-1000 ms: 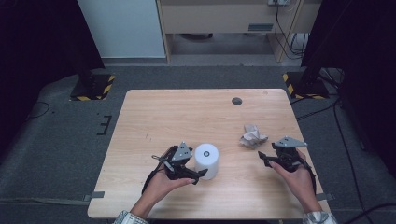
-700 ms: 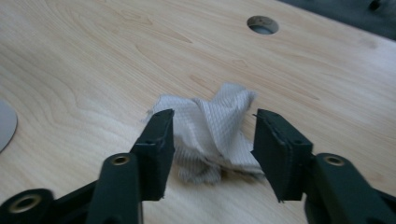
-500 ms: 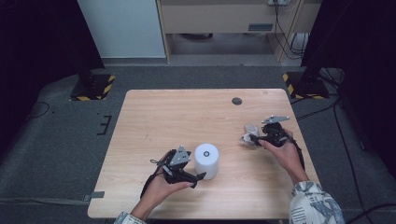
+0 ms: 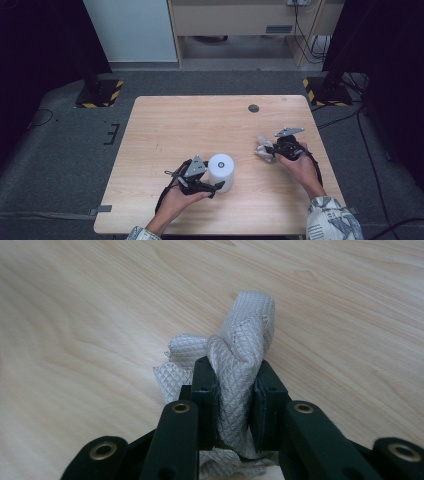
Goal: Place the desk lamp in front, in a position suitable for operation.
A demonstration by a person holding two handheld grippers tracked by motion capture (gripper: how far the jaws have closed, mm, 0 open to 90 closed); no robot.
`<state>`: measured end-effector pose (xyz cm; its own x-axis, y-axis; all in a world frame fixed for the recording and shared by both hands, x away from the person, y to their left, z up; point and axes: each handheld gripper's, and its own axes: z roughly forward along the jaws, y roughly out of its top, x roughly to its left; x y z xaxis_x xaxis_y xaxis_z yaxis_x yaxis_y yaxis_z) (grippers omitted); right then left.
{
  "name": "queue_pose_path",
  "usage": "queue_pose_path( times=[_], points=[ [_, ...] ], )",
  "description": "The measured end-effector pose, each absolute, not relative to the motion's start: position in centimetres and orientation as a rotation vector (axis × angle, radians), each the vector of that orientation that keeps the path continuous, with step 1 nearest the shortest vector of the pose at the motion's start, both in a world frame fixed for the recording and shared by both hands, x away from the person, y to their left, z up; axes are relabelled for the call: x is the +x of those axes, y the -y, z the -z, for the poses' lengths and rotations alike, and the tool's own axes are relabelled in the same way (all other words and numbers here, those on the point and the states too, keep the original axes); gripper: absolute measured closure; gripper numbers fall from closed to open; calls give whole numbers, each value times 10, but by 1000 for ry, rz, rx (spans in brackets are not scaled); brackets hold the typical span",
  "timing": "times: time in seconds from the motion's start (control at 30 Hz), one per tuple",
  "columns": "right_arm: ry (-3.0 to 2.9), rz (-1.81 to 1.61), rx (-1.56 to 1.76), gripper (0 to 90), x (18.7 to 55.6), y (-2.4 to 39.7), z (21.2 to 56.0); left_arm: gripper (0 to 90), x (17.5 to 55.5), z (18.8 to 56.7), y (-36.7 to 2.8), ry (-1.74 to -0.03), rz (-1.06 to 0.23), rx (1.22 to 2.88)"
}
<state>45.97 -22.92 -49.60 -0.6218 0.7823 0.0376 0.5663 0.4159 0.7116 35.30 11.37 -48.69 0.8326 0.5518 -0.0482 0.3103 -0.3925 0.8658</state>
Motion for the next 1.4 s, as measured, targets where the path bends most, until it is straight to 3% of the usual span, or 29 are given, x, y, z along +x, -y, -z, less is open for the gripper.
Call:
queue_pose_path(
  times=[0.37, 0.6, 1.4],
  points=[
    [-2421, -1223, 1009, 764, 396, 208, 442, 155, 353, 484, -112, -585, -286, 1996],
    [-2445, -1282, 851, 765, 380, 171, 400, 77, 361, 484, -102, -571, -291, 1948],
    [-2626, -1204, 656, 772, 386, 83, 402, 76, 366, 483, -95, -527, -279, 1965]
  ],
)
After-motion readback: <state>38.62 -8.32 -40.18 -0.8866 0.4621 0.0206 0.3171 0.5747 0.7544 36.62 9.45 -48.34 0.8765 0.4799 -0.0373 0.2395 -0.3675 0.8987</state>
